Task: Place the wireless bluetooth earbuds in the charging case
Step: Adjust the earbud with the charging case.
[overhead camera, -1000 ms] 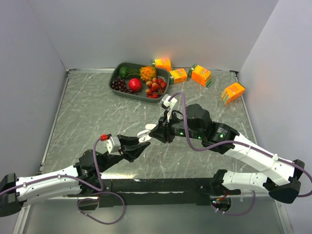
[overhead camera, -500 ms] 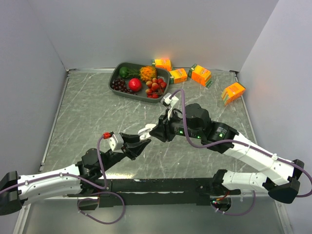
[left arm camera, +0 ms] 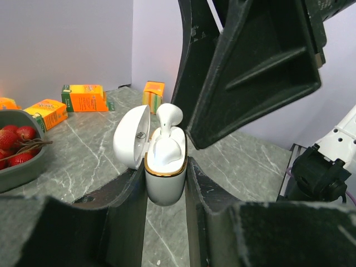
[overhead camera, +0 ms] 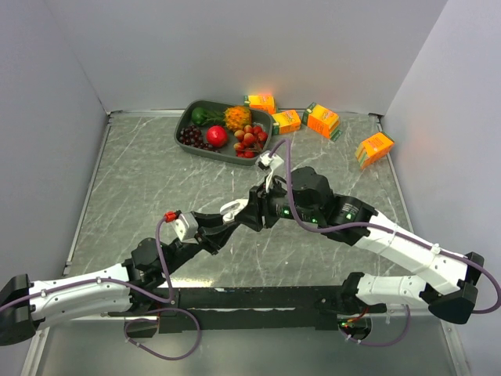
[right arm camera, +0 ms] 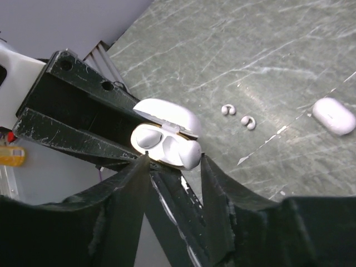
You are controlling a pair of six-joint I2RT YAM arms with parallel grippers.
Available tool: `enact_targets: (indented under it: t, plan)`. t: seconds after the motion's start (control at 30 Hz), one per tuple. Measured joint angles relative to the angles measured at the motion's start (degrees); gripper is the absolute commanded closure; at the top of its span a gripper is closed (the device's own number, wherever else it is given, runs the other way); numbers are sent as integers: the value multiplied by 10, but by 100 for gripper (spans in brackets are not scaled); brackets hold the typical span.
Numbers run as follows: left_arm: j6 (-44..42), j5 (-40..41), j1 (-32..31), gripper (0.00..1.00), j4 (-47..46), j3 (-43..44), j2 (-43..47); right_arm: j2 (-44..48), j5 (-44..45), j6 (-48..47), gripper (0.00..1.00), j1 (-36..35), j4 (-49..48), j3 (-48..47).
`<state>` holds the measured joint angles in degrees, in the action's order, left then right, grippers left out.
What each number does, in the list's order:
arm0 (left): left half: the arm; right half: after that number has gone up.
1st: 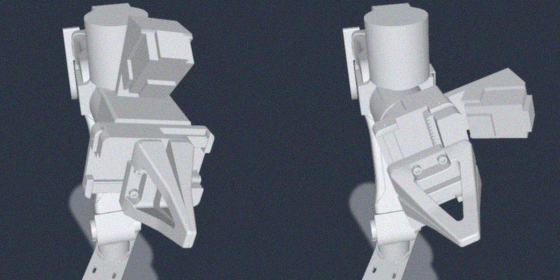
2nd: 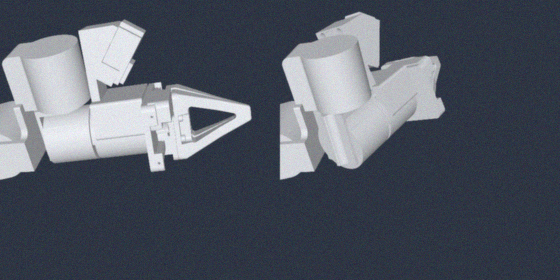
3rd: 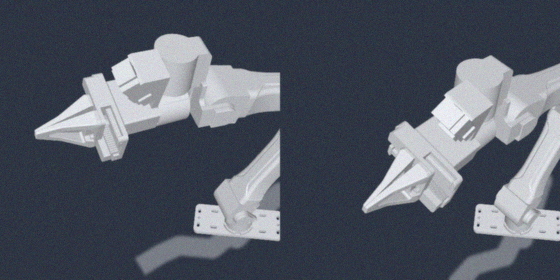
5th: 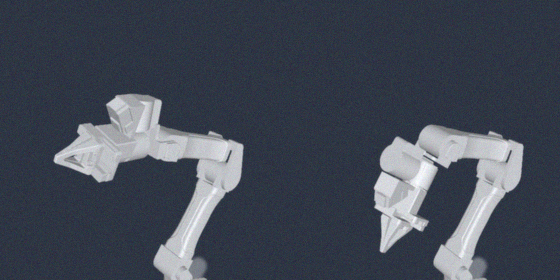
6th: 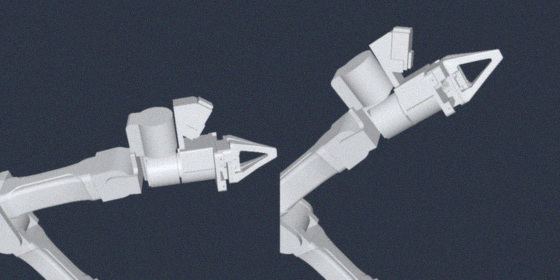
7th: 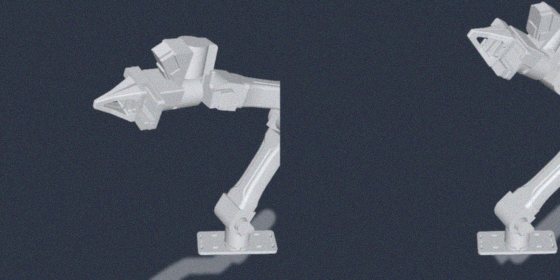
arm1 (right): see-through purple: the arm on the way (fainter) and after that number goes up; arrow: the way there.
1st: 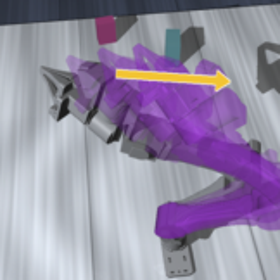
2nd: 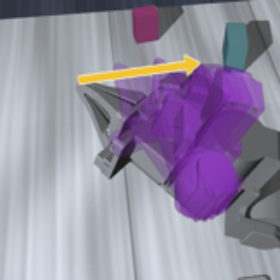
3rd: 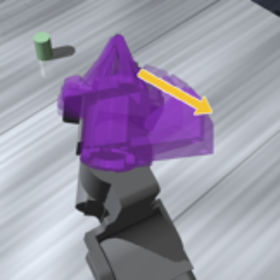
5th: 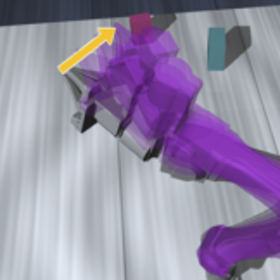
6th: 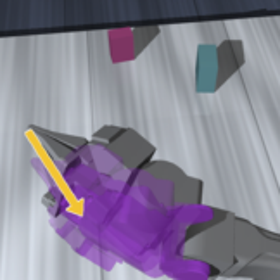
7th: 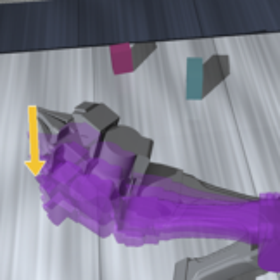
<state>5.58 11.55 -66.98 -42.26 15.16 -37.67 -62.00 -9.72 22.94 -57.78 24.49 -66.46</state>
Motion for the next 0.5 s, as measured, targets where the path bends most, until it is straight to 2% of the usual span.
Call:
enact_targets:
  t: [0.27,0.5]
  plan:
    - [-2,3,0,99,-2,0,0,-2,10,14,40,-16,0,0]
    - [-2,4,0,99,-1,0,1,7,53,17,28,-23,16,-8]
